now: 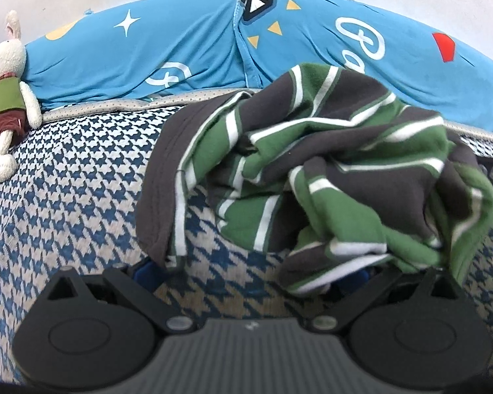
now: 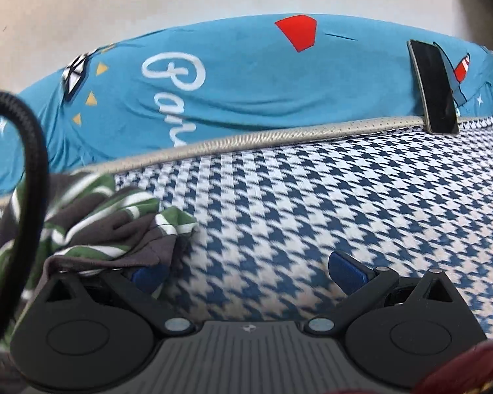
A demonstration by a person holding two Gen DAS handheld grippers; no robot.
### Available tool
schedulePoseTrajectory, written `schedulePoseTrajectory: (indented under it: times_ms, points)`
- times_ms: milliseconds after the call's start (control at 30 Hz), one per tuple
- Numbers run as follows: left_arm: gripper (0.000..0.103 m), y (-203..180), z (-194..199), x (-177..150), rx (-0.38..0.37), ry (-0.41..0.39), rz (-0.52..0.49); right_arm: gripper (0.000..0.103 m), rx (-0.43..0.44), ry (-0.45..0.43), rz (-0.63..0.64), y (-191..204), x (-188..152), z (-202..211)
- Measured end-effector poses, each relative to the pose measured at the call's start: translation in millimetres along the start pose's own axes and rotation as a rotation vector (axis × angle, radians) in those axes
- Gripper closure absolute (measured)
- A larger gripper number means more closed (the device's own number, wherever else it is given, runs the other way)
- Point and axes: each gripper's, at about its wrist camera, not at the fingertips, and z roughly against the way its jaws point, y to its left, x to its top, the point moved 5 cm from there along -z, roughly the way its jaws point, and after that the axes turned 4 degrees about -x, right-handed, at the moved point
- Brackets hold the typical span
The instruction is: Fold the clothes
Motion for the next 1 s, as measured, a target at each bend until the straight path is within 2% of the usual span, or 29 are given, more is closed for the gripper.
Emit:
schedulePoseTrajectory:
  times_ms: [100,367,533,667,800,1000]
  points:
    - [0.0,1.1,-0.6,1.9,-0.006,0.024,0.022,0.0,-0.027,0.01,-0.016,1.7,4.2,-9.0]
    - [0.0,-6.9,26.1,-5.7,-0.026,0.051,-0.023,0.0,-0.128,0.058,0.043,-4.8,5.4,-7.2]
    - [0.0,-2.4,50.1,-17.3,-0.042,0.066,-0.016,0.0,-0.173,0.138,0.05,-10.5,-7.4,7.1]
    - [0.0,11.5,65.2,-30.6,-0.02,0.095,0.029,0.0,-0.187,0.187,0.0,-21.7,-15.2,17.8]
    - [0.0,23.4,82.0,-46.2,-0.018,0.1,0.059,0.0,-0.222,0.185,0.025,-19.8,-18.8,37.5]
    - [0.0,34.7,109.3,-64.9,-0.009,0.102,0.072,0.0,-0.217,0.154,0.107,-8.8,-31.3,66.7]
